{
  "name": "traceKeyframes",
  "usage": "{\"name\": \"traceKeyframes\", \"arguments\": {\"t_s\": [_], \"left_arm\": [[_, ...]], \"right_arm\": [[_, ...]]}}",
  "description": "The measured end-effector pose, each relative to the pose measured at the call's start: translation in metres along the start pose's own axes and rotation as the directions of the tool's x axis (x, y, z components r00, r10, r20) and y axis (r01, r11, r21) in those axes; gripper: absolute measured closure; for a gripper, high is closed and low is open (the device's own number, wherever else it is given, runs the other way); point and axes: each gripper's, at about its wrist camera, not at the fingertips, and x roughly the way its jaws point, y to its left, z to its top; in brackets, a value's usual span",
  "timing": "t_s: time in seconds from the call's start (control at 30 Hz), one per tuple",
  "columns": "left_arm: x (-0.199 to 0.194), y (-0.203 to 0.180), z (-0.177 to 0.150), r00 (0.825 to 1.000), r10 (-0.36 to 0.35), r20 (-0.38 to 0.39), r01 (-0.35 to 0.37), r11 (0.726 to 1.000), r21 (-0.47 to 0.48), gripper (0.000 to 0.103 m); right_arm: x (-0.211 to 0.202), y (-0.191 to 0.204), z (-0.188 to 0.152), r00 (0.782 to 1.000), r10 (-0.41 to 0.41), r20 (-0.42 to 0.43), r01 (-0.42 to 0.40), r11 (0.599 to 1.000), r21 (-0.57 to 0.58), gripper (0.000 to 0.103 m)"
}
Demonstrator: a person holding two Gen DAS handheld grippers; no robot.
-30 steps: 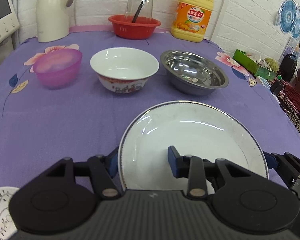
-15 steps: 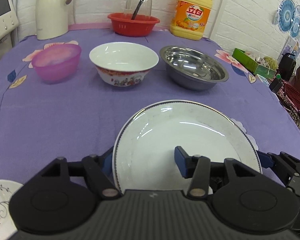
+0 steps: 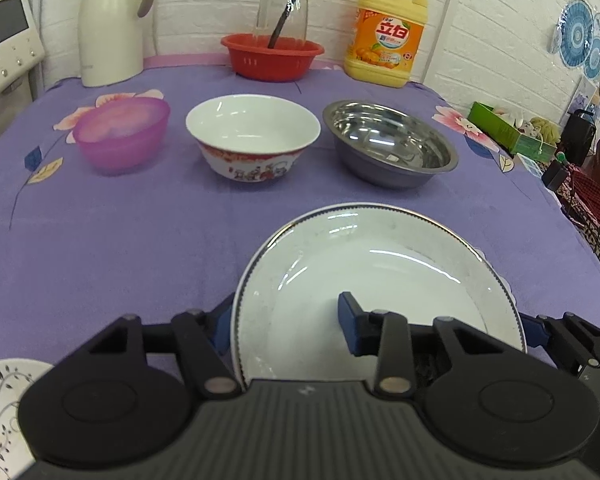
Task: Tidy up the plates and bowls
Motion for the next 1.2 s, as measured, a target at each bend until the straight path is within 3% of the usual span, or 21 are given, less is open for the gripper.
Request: {"name": "traceKeyframes", "arguments": {"t_s": [1.2], "left_arm": [[-0.009, -0.006, 0.000, 1.000, -0.012, 0.021, 0.013, 1.000, -0.023, 0.066]], "right_arm": [[-0.013, 0.000, 0.006, 0.999, -0.020, 0.037, 0.020, 1.000, 0.007, 0.000]]}}
